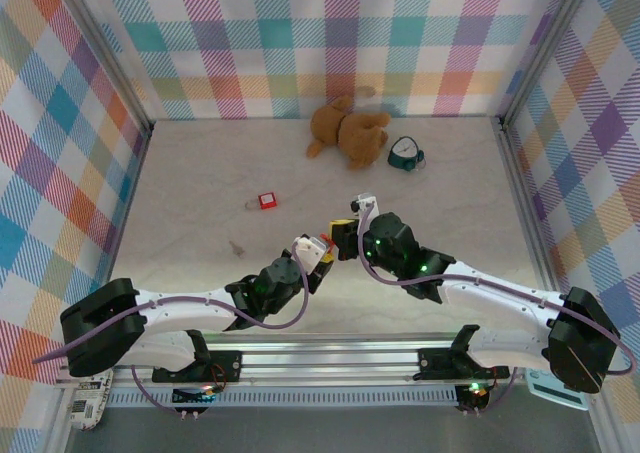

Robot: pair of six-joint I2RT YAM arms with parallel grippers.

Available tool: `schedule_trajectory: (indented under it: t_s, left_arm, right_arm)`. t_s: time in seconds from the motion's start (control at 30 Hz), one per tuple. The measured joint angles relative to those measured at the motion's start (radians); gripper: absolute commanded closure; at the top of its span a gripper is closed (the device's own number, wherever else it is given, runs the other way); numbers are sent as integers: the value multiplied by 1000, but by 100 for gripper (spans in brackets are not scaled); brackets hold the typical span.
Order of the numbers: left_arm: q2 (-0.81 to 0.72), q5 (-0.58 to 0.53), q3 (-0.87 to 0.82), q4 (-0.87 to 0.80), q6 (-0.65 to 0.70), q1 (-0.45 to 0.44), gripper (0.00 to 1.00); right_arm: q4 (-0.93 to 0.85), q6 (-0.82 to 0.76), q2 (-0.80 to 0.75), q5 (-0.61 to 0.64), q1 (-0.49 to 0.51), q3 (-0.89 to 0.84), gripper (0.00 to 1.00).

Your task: Unlock with the key

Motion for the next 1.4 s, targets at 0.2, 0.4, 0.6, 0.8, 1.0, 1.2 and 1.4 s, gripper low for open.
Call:
schedule_trajectory:
  t_s: [0.2,0.4,0.6,0.8,1.0,1.2,1.4]
  left_arm:
    - [-32,18,0,-24,-1,0,74]
    - [-51,12,0,-36,0,0,74]
    - [-52,10,0,-68,15,3,75]
    - [-61,21,0,-93,23,10,75]
    - [-81,56,0,-89,19,32,76]
    - [-84,89,0,-100,14,61,76]
    - [-84,102,0,-119,18,66,76]
  right_arm:
    - [18,0,-8,10,12,-14,99]
    - [43,-1,-5,-9,13,-16,99]
    - [56,-5,18,-28,13,-24,98]
    - [92,-10,24,-53,13,-52,98]
    - [144,-19,30,-87,12,-78,96]
    - [150,-39,69,-101,12,-61,96]
    - [93,-42,73,-101,12,-34,90]
